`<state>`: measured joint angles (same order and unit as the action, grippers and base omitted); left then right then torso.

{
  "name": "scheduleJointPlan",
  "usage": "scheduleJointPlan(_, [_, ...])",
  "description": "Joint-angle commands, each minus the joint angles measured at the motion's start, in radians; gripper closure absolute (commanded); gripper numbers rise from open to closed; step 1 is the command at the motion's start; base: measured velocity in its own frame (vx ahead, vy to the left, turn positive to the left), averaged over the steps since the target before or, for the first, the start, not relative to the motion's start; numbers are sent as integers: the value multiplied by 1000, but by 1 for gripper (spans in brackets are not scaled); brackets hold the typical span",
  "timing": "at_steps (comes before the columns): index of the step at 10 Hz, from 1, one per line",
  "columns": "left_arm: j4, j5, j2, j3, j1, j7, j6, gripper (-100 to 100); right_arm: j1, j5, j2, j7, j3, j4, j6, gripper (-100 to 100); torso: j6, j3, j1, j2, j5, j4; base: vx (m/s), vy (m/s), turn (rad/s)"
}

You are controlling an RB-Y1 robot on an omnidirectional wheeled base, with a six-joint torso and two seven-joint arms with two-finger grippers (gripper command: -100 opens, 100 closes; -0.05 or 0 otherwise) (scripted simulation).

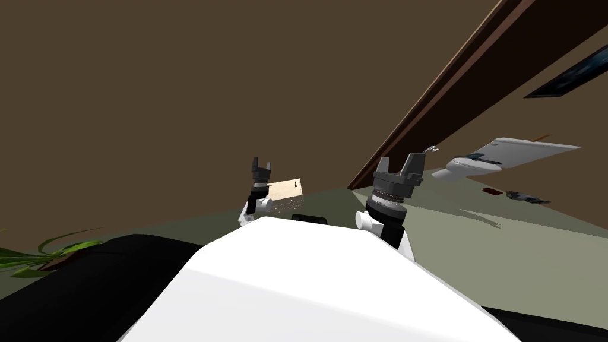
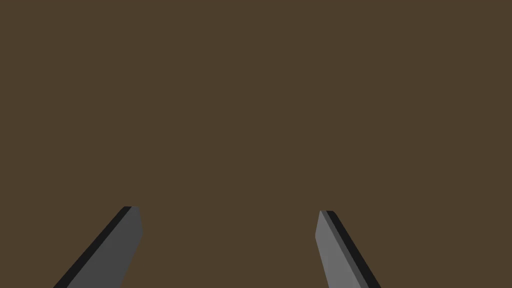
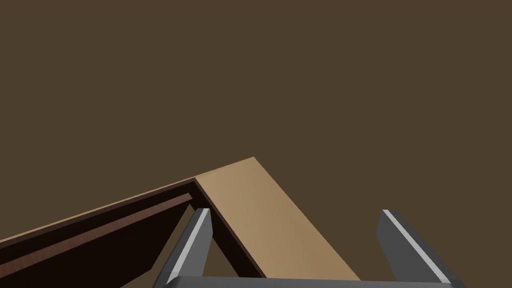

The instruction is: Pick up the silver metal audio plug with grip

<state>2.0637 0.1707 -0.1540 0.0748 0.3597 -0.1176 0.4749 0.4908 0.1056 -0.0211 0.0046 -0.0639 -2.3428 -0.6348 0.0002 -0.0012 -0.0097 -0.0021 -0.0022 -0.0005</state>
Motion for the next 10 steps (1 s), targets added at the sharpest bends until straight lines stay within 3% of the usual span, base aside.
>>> scheduleJointPlan(1, [-50,16,-7,11,-30,-13,-50,-100,0,0,0,0,0,0,0,0,0,0,0,0,0,0,10,-198,12])
scheduleJointPlan(2, [-58,16,-7,11,-30,-13,-53,-100,0,0,0,0,0,0,0,0,0,0,-3,1,-1,0,8,-165,17])
scheduleJointPlan(4, [-126,39,-15,26,-75,-30,-110,-100,0,0,0,0,0,0,0,0,0,0,1,1,0,0,23,-141,16])
scheduleJointPlan(9, [-229,63,-23,42,-123,-52,-175,-100,0,0,0,0,0,0,0,0,0,0,4,0,1,0,26,-95,16])
scheduleJointPlan(10, [-269,77,-28,50,-147,-64,-211,-100,0,0,0,0,0,0,0,0,0,0,5,0,1,0,31,-96,20])
